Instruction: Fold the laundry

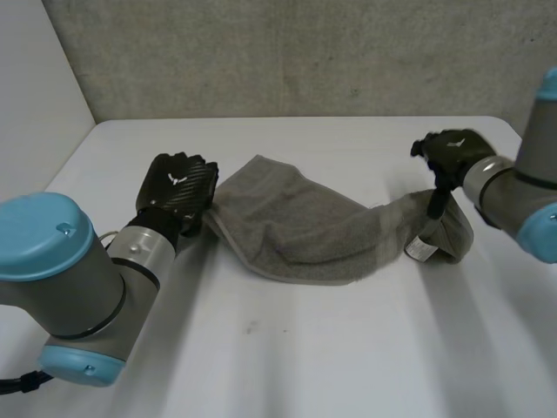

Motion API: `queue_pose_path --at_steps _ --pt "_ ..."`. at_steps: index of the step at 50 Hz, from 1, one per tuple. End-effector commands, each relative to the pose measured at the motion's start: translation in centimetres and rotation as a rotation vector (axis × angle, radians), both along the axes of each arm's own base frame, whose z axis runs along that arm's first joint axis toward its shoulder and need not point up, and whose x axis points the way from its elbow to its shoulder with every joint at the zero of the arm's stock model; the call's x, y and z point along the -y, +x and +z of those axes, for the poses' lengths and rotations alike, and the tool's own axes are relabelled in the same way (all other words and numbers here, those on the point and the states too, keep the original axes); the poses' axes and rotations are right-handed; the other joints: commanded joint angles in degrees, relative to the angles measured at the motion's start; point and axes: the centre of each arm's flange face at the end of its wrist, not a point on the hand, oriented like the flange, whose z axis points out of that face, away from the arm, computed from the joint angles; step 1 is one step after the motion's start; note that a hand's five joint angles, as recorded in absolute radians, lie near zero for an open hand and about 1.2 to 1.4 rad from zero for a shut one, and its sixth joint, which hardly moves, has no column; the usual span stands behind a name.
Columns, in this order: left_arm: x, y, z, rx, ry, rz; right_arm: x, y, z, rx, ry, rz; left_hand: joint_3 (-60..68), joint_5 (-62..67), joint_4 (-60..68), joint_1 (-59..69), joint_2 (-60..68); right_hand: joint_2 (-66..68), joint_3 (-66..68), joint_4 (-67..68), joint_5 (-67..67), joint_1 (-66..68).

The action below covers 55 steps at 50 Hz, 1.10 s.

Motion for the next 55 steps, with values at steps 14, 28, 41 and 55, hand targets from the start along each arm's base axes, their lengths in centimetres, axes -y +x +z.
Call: queue_pose_path --at_steps 14,28,41,55 --pt "-5.8 -1.2 13.9 -0.146 -0.225 -0.115 -12.3 -0.7 2.6 0.414 0.247 0.067 10.32 11.03 10.27 11.83 10.48 -2.95 -2.13 -3.28 -3.54 -2.12" --pt "-9.5 -2.3 16.0 -0.196 -0.260 -0.185 -15.7 1.8 -4.0 0.482 0.430 0.151 10.32 11.03 10.27 11.83 10.48 -2.03 -1.21 -2.36 -2.62 -1.20" --pt "-10.2 -2.1 16.0 -0.206 -0.252 -0.170 -12.7 3.8 -7.4 0.492 0.307 0.097 10.32 11.03 10.27 11.83 10.48 65.22 66.04 64.89 64.63 66.05" --pt "-7.4 -0.2 12.5 -0.129 -0.178 -0.066 -9.4 2.0 -3.8 0.407 0.078 0.083 10.32 11.03 10.27 11.83 10.48 67.05 67.87 66.72 66.46 67.88"
